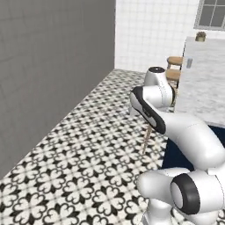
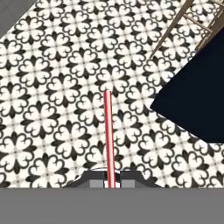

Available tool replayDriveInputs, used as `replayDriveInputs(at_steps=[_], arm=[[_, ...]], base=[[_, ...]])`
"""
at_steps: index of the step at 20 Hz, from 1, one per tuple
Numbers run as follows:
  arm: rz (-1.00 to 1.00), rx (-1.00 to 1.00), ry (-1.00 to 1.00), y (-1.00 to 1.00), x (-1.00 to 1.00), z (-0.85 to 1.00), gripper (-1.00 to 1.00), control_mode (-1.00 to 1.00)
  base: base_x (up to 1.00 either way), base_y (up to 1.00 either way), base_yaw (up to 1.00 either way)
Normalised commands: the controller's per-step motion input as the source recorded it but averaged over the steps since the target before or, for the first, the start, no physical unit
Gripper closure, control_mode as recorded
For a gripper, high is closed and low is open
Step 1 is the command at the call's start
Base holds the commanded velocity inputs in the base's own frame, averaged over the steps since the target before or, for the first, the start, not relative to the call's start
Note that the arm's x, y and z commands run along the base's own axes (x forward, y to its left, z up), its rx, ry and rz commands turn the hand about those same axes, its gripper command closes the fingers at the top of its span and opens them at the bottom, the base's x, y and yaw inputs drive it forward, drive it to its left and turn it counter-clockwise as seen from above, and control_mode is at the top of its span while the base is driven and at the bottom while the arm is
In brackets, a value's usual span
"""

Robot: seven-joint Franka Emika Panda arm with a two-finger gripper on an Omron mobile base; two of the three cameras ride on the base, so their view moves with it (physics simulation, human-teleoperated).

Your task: Take a straw from the drawer in front and place it inside the glass cup on the dining counter.

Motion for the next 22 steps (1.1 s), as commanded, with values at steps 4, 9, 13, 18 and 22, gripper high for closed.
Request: replayDriveInputs(at_steps=[4,9,13,18,22], arm=[[0.0,0.0,0.0,0.0,0.0,0.0,1.0,1.0],[0.0,0.0,0.0,0.0,0.0,0.0,1.0,1.0],[0.0,0.0,0.0,0.0,0.0,0.0,1.0,1.0],[0.0,0.0,0.0,0.0,0.0,0.0,1.0,1.0],[0.0,0.0,0.0,0.0,0.0,0.0,1.0,1.0]], base=[[0.76,0.8,-0.51],[0.8,0.76,-0.53],[0.85,0.79,-0.53],[0.88,0.78,-0.52],[0.89,0.8,-0.52]])
